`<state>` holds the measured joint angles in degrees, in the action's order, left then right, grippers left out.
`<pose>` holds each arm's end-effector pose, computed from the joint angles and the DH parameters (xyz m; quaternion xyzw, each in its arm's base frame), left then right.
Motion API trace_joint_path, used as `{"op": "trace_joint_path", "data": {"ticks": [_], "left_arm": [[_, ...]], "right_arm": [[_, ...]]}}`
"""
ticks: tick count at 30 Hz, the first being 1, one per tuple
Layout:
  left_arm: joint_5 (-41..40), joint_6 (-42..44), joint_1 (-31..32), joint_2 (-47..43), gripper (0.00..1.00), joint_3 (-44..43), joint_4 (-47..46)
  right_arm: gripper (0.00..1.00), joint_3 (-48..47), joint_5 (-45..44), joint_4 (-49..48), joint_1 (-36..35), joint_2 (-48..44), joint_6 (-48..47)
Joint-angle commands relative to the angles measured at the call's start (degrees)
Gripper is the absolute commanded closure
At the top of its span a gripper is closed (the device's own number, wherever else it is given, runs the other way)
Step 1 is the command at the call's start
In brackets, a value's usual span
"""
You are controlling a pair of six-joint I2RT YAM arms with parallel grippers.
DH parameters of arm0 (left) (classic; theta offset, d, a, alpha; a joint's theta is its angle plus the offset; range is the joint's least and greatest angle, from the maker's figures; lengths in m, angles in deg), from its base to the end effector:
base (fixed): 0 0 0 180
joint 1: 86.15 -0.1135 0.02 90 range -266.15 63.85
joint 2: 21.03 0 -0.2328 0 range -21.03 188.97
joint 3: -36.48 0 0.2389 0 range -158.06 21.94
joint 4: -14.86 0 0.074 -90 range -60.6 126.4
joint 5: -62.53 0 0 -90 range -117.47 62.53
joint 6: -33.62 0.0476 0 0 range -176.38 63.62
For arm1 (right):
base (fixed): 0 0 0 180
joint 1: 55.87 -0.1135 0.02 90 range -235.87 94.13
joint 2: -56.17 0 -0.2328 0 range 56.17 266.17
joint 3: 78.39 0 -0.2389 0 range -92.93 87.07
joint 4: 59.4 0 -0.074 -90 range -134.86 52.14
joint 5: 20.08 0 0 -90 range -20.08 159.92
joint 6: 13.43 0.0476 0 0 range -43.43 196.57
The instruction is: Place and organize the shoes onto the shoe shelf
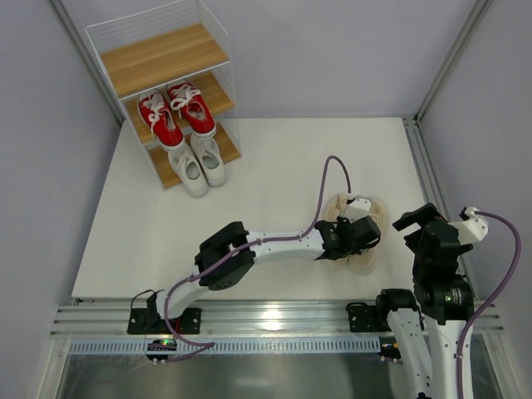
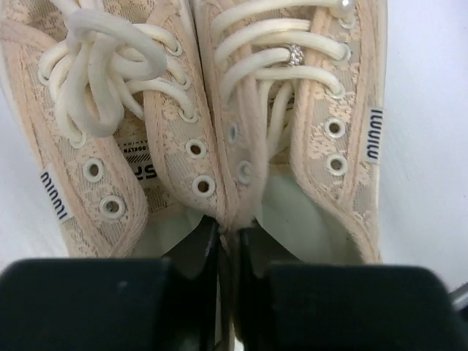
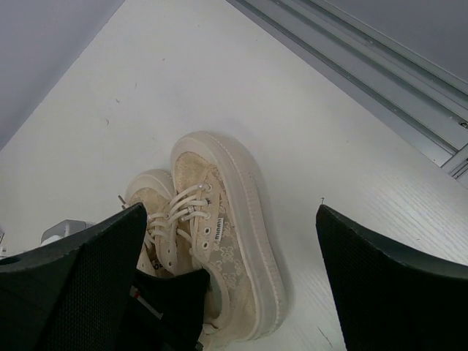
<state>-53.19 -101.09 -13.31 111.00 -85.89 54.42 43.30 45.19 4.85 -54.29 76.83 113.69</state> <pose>0.1636 -0.4599 0.1578 0.1469 0.9053 -0.1823 0.3545 0.0956 -0.0226 0.2891 0.3815 0.7468 -0.0168 0.5444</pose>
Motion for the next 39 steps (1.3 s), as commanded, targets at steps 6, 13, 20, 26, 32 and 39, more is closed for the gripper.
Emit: {"op": "trace_joint_path", "data": {"ticks": [6,13,20,26,32,39], "left_arm": [[-5.4,-1.4,-7.1,-7.6,1.0,15.6,4.4],[-12.9,-4.4,-16.2,-20.1,1.0,30.9,5.0],[-17.2,-10.8,-21.2,-28.7,1.0,38.7,9.0],[-17.4,-17.0,-21.2,-31.8,1.0,40.9,14.3],[-17.7,-18.6,-18.3,-35.2,1.0,39.2,17.5],[-15.3,-18.0,-15.8,-36.6,1.0,35.5,19.7]], "right_arm": [[0.03,0.4,1.9,-2.5,0.0,0.3,-1.0],[0.03,2.3,3.8,-4.1,0.0,0.3,-1.3],[0.03,3.8,6.6,-6.3,0.0,1.8,-1.4],[0.03,5.6,9.3,-8.4,0.0,2.3,-1.2],[0.03,6.3,10.1,-8.9,0.0,2.6,-1.2],[0.03,6.2,10.3,-8.5,0.0,1.9,-1.8]]}}
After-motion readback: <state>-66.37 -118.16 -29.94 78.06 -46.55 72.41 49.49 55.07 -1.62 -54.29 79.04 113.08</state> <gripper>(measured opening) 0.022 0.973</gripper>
